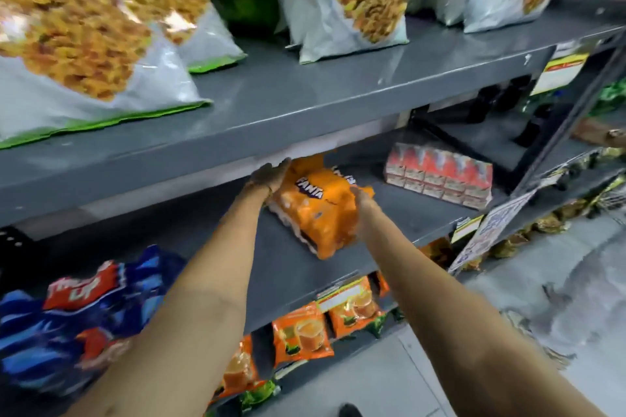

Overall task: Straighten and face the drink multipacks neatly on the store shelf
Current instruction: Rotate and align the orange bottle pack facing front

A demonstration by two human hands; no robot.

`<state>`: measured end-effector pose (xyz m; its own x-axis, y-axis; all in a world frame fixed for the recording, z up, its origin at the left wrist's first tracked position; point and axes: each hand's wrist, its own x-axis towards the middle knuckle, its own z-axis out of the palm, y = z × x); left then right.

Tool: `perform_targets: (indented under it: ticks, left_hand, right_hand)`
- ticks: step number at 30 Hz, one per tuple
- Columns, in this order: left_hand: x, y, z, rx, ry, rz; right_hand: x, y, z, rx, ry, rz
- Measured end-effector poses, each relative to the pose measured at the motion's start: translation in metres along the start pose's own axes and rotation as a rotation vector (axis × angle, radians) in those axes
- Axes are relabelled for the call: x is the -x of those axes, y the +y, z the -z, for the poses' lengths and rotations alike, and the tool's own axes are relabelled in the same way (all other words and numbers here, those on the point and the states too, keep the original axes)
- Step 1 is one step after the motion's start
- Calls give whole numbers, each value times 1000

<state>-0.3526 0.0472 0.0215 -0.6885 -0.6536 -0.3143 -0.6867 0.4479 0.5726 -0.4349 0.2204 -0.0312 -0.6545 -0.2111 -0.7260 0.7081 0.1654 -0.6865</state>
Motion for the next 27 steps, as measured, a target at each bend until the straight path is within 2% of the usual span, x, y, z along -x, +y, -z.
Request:
perform_targets:
  ticks: [2, 5, 9, 13, 17, 20, 24, 27]
  left_hand:
    - [-18, 6, -8, -10, -25, 24]
    - [-25, 21, -17, -24, -42, 5]
    - [-33, 28, -29, -19, 85, 41]
    - [-32, 22, -31, 0, 198, 107]
    - [-22, 9, -32, 191, 306, 142]
    - [-8, -11, -32, 447, 380, 131]
    - [15, -42, -47, 941, 445, 150]
    - [31, -71, -65, 989, 457, 156]
  right_hand:
    - [25, -8, -3, 14, -43, 12]
    - [0, -11, -2, 48, -99, -27]
    - [-5, -17, -2, 66, -69, -80]
    - [-6, -16, -1, 99, -39, -33]
    - [6, -16, 6, 235, -1, 146]
    - [14, -20, 11, 375, 2, 398]
    - [16, -16, 21, 428, -93, 614]
    - [17, -10, 28, 488, -194, 700]
